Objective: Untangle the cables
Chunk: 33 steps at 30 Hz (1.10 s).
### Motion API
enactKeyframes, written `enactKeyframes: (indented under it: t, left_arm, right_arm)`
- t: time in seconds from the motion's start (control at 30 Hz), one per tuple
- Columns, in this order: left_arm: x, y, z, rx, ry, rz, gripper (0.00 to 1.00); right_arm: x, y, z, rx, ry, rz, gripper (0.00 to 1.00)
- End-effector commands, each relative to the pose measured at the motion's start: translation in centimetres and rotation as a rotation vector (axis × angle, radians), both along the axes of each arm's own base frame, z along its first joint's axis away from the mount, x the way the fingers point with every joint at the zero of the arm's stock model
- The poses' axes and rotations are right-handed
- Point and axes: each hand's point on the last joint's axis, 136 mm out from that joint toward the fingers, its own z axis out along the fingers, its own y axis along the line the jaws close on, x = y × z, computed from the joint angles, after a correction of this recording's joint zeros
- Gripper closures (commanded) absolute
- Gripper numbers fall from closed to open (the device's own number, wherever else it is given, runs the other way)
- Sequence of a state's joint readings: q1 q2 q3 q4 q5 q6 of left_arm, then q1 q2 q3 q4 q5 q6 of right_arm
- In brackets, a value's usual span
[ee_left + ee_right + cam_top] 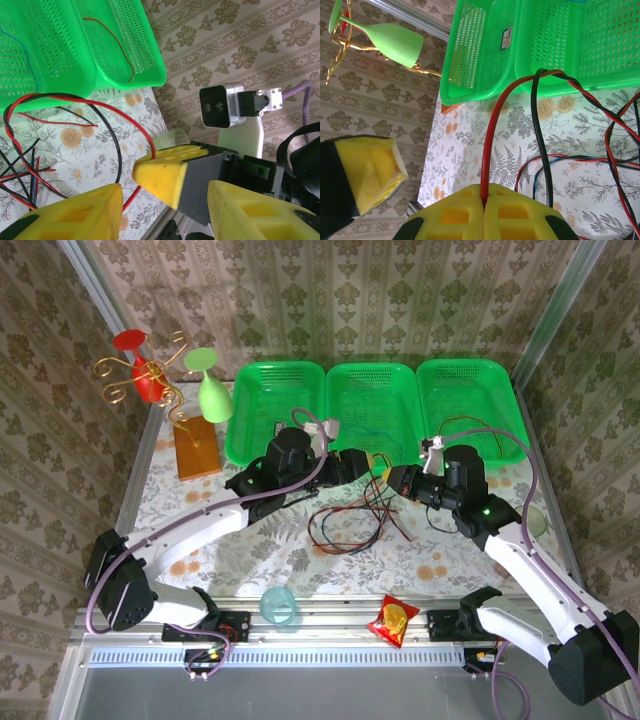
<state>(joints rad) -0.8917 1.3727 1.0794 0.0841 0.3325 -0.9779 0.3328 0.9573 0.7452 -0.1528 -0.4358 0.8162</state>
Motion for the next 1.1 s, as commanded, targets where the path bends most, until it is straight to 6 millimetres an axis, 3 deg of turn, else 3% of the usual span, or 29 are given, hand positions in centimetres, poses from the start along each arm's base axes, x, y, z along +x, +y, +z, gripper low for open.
enactKeyframes:
  t: [0.0, 0.33, 0.47, 0.6, 0.73, 0.87, 1.07]
  left_arm:
    - [-0.5, -0.8, 0.3, -0.010, -0.022, -0.035, 0.52]
    - [-1.8, -1.7, -2.8, 0.141, -0.023, -0.106, 0.54]
    - [-2.0, -2.1, -3.7, 0.145, -0.004, -0.115, 0.49]
    - [-1.6, -2.8, -2.1, -0.077, 0.050, -0.128, 0.46]
    - [0.0, -1.9, -0.2, -0.283, 0.083, -0.094, 0.46]
    - [0.2, -1.4, 0.6, -0.275, 0.057, -0.106, 0.46]
    - [-0.5, -2.7, 1.0, -0.240, 0.051, -0.179, 0.46]
  right_arm:
    - [0.3, 0.0, 2.5, 0.057, -0.038, 0.000, 1.00]
    - [0.3, -0.2, 3.1, 0.091, -0.031, 0.000, 1.00]
    - [0.3, -0.4, 3.8, 0.112, -0.041, 0.008, 1.00]
    - [0.4, -0.4, 5.1, 0.188, -0.060, 0.040, 1.00]
    - [0.1, -0.1, 6.9, 0.257, -0.098, 0.097, 1.00]
    - [-0.4, 0.3, 8.2, 0.291, -0.122, 0.142, 1.00]
    - [-0.6, 0.9, 10.4, 0.376, -0.143, 0.194, 1.00]
